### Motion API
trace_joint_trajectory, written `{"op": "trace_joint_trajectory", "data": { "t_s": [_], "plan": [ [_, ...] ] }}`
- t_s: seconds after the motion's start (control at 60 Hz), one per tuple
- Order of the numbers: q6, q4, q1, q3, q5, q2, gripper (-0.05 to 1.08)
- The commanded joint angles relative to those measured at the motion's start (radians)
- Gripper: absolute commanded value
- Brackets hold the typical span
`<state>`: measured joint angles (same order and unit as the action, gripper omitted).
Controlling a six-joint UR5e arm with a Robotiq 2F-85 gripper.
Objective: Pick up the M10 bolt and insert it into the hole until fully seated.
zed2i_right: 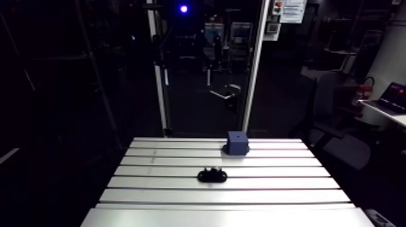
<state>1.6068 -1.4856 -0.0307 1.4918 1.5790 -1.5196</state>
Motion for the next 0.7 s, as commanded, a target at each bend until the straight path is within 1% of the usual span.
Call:
{"op": "trace_joint_trajectory", "data": {
  "t_s": [0.017,0.433,0.7],
  "plan": [
    [0.046,0.000,0.005,0.049,-0.004,-0.030,0.01],
    [0.051,0.000,0.005,0.049,-0.003,-0.029,0.01],
    [0.051,-0.003,0.005,0.061,-0.002,-0.024,0.01]
  ]
}}
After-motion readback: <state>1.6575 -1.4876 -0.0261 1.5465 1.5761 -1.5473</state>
